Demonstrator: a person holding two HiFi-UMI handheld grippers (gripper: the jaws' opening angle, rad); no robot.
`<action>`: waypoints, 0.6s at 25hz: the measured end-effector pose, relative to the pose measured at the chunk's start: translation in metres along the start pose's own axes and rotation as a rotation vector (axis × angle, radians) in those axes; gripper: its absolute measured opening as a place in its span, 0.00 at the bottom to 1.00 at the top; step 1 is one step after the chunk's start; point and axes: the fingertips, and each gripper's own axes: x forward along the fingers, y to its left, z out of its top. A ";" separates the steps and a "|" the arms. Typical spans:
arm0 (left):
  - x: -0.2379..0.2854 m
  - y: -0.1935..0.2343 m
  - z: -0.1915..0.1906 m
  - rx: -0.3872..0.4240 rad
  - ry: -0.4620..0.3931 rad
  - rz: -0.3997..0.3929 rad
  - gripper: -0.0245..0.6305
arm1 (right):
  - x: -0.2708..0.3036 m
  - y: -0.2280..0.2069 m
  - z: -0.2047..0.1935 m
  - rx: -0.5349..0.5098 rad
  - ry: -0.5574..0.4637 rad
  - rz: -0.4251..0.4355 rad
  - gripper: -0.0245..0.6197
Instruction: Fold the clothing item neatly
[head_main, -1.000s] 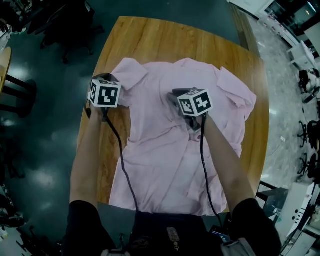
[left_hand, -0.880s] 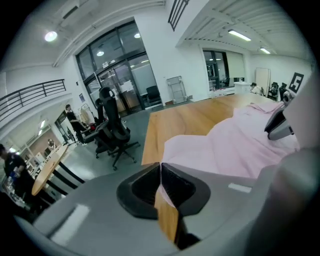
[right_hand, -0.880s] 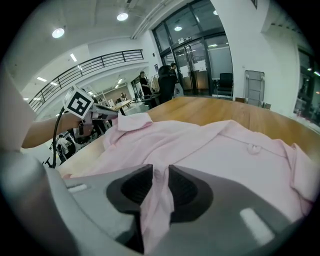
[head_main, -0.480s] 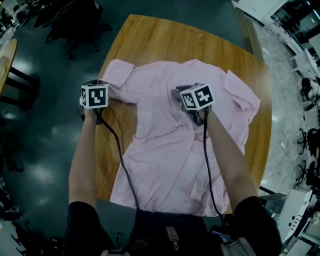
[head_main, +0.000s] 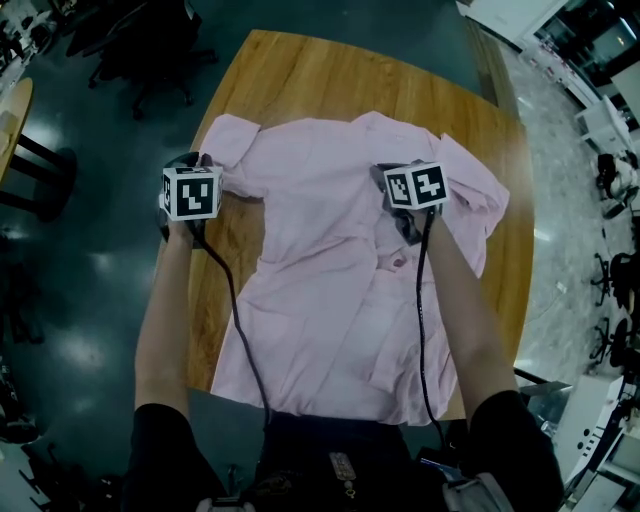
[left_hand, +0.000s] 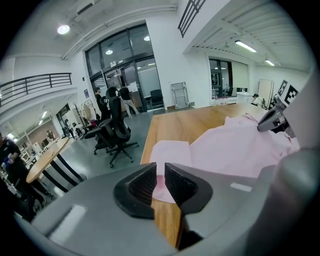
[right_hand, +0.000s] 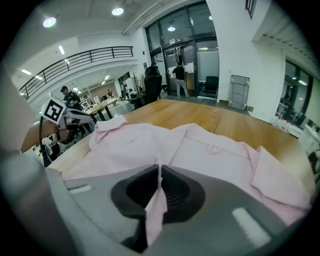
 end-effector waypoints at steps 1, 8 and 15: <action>-0.003 -0.007 0.003 0.007 -0.005 -0.009 0.13 | -0.003 -0.005 -0.002 0.006 -0.005 -0.007 0.06; -0.023 -0.070 0.007 0.079 -0.005 -0.103 0.13 | -0.003 -0.016 -0.019 -0.012 -0.011 0.006 0.12; -0.068 -0.127 0.003 0.118 -0.021 -0.147 0.13 | -0.047 -0.011 -0.023 -0.021 -0.091 0.064 0.18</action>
